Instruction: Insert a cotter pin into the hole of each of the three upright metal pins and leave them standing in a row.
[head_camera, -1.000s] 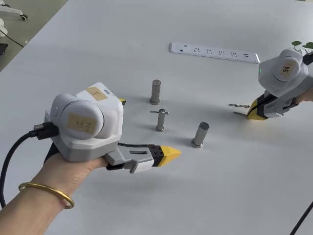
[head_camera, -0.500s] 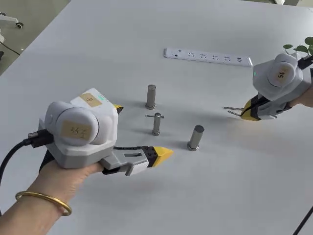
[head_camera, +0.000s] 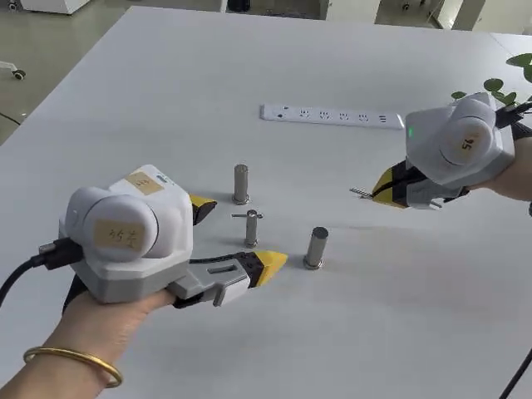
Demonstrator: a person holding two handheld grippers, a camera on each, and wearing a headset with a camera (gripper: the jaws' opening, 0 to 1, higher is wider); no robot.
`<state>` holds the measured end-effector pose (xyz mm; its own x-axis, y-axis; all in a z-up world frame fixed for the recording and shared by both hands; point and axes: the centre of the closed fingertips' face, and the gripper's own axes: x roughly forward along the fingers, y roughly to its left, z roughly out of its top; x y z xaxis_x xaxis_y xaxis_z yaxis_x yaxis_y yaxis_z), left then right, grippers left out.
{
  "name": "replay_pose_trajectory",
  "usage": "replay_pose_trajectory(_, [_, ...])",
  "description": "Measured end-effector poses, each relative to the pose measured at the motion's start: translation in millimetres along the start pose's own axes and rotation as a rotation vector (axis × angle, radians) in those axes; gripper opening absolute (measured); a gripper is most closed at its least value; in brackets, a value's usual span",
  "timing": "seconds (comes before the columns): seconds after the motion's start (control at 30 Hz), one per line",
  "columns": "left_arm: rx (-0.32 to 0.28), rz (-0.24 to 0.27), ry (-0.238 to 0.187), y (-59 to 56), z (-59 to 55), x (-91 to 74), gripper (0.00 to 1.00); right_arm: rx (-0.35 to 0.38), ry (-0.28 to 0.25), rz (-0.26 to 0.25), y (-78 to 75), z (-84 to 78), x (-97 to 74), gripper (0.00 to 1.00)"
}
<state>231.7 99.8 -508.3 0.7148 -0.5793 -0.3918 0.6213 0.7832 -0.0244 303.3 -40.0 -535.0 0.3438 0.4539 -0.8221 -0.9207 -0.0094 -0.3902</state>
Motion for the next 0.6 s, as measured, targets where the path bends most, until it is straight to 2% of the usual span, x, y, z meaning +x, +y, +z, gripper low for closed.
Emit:
replay_pose_trajectory(0.23, [-0.064,-0.048,-0.023,-10.7,11.9,2.1,0.55,-0.061,-0.061,0.002,15.0,29.8,-6.6,0.0])
replay_pose_trajectory(0.3, [-0.075,-0.065,-0.023,-15.8,14.1,3.6,0.53,-0.08,-0.081,-0.001,13.6,34.2,-7.0,0.0])
replay_pose_trajectory(0.53, [-0.106,-0.1,0.02,-30.3,9.8,10.7,0.44,-0.119,-0.122,-0.008,25.7,50.6,-11.2,0.0])
replay_pose_trajectory(0.6, [-0.115,-0.11,0.029,-34.0,8.2,12.8,0.42,-0.151,-0.124,-0.02,28.8,54.8,-12.3,0.0])
